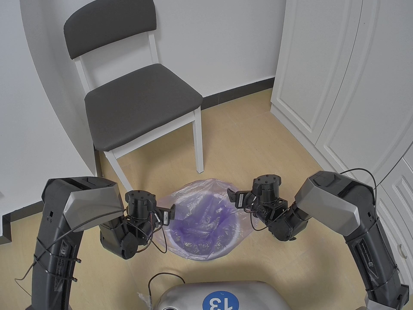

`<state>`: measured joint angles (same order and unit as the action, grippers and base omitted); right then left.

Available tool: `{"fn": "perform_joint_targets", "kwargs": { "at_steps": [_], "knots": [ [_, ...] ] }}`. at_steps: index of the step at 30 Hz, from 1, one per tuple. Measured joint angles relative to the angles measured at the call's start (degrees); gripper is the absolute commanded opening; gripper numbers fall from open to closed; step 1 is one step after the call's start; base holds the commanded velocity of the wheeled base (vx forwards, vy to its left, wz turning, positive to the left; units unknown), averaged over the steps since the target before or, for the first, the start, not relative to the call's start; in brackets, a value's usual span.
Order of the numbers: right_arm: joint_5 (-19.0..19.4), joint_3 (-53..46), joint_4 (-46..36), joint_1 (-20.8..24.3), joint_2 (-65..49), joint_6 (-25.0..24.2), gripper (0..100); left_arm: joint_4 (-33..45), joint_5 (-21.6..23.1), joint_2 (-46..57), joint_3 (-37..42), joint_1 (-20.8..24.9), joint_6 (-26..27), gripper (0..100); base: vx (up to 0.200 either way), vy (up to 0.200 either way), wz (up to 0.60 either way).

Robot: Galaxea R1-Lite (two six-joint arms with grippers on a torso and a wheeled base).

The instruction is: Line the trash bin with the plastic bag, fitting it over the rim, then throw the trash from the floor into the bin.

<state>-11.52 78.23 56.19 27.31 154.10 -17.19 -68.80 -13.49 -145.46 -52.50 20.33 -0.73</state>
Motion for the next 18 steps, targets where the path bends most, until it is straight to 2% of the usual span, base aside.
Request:
{"fn": "perform_joint_targets", "kwargs": {
  "at_steps": [6, 18],
  "knots": [
    [-0.11, 1.67, 2.49, 0.0, 1.44, -0.11, 100, 0.32, 0.15, 0.76, -0.91, -1.01, -0.27, 100, 0.0, 0.0, 0.0],
    [-0.16, 3.47, 2.46, -0.44, 3.01, -0.32, 100, 1.77, 0.26, -1.4, -3.8, -3.58, -0.28, 100, 0.0, 0.0, 0.0]
  ]
}}
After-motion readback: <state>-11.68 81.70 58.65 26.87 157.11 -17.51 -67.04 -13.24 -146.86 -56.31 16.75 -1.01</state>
